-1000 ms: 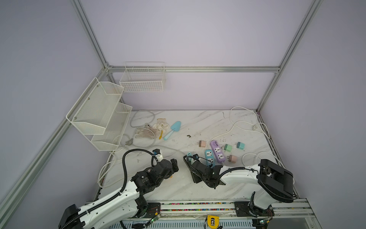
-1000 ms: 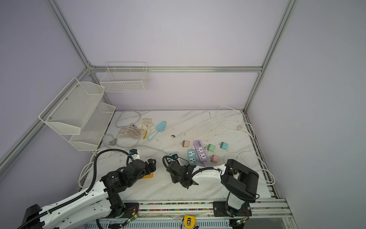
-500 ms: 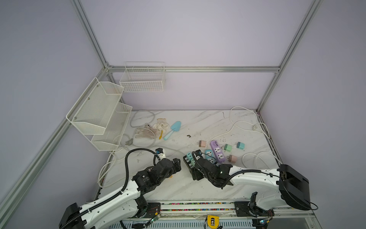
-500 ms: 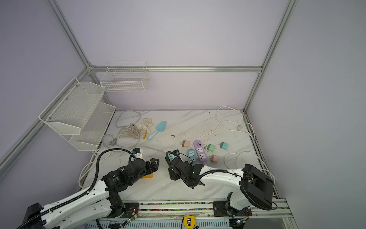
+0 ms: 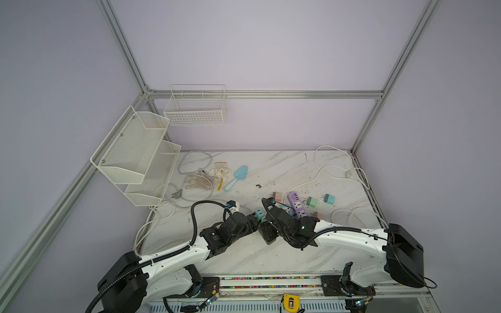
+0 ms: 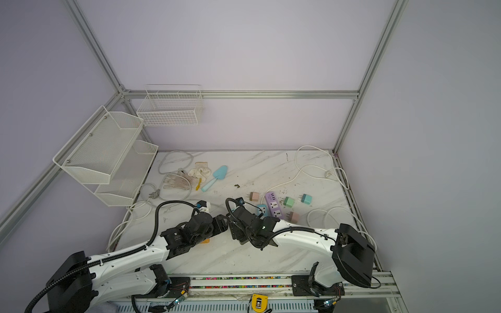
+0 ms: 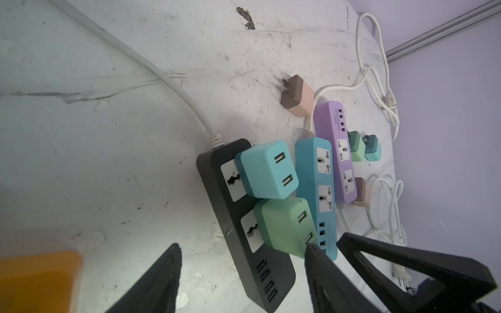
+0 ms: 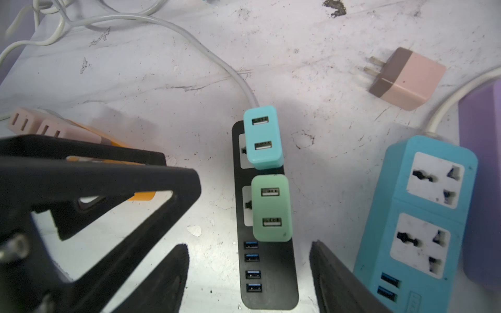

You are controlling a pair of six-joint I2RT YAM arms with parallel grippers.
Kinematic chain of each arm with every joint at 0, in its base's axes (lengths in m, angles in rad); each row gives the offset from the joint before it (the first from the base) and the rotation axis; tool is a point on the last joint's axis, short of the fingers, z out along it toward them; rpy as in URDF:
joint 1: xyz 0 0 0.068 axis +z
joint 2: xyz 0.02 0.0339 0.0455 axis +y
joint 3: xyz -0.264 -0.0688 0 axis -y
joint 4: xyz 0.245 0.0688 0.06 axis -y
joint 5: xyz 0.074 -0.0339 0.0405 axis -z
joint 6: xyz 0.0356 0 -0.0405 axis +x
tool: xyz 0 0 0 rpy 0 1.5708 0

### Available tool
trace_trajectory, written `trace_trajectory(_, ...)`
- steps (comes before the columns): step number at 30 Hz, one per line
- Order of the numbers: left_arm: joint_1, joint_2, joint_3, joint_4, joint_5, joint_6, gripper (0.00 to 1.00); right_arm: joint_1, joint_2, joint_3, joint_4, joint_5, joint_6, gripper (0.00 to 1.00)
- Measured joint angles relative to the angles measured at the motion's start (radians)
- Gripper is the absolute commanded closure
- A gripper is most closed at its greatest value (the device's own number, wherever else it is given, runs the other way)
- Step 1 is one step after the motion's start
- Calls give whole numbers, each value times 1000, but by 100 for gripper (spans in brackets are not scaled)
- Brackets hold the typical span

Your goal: Pull the plug off the socket

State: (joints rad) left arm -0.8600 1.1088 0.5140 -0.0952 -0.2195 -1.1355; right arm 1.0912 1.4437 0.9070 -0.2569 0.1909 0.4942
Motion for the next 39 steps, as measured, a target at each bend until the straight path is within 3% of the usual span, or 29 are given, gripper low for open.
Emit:
trace_trajectory(12, 0, 173, -31, 187, 44, -58, 48, -59, 88, 51, -31, -18, -34, 45)
trace_trajectory(21, 0, 232, -37, 225, 53, -59, 55, -61, 167, 96, -32, -27, -39, 56)
trace_trajectory(39, 0, 288, -50, 267, 86, -60, 64, -61, 238, 124, -32, -31, -55, 60)
